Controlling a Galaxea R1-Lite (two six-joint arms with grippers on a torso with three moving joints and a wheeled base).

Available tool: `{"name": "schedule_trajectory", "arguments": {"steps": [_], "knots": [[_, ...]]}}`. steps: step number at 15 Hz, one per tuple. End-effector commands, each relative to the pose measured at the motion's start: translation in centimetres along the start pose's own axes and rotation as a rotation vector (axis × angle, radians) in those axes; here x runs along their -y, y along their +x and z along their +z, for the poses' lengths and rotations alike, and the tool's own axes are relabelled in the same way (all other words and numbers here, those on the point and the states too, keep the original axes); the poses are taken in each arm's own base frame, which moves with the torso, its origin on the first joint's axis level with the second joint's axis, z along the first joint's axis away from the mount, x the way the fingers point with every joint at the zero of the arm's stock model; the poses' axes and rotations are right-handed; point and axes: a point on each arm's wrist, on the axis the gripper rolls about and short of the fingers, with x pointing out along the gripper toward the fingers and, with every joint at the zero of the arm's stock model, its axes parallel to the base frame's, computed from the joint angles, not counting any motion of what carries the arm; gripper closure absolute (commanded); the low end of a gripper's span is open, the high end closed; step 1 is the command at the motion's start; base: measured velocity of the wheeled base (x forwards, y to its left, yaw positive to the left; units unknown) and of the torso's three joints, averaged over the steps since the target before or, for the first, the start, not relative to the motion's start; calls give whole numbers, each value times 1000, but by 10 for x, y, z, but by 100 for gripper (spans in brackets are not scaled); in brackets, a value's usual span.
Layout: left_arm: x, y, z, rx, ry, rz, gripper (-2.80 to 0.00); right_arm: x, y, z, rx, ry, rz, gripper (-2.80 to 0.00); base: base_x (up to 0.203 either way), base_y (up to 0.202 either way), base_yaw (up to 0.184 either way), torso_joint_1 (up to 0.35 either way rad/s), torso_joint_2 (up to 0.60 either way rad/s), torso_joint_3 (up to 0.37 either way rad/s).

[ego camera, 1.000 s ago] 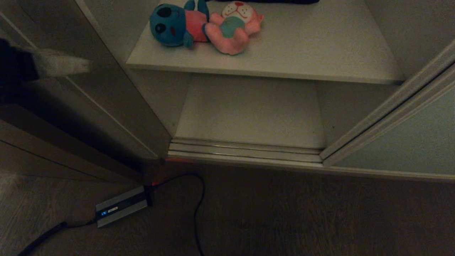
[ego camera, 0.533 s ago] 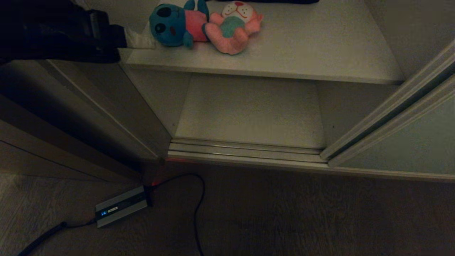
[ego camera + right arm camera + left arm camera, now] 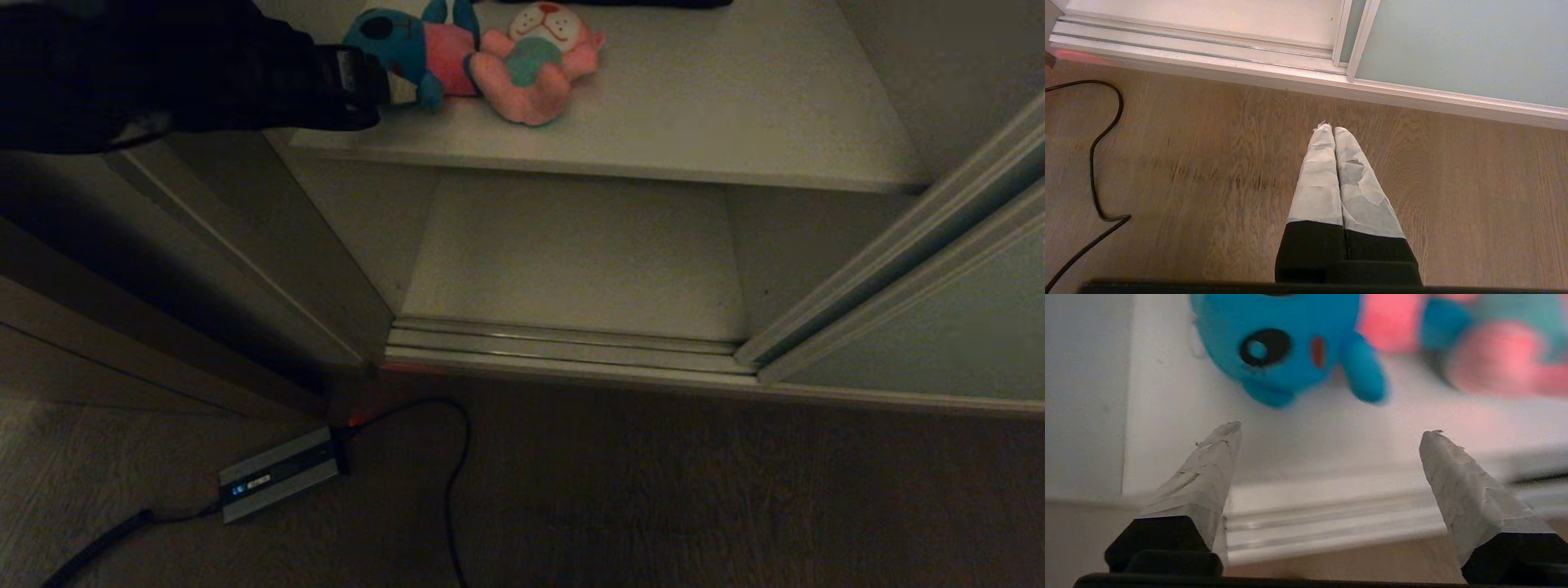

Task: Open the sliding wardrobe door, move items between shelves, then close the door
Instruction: Place the blue doll on the lower shelf

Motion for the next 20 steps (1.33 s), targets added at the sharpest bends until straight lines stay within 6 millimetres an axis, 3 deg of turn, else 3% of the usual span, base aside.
{"name": "schedule_trajectory", "arguments": {"steps": [1,8,17,18,20], "knots": [[0,27,-22,-19,-3,30,-280,0,0,-1,-4,0,0,0,0,0,0,0,0,0],[14,50,-27,138,-110,20,-280,0,0,-1,-4,0,0,0,0,0,0,0,0,0],[18,78,-53,191,-115,15,-280,0,0,-1,-4,0,0,0,0,0,0,0,0,0],[17,78,-52,204,-116,21,0,0,0,-1,-4,0,1,0,0,0,0,0,0,0],[17,77,-50,210,-114,21,0,0,0,-1,-4,0,0,0,0,0,0,0,0,0]]}}
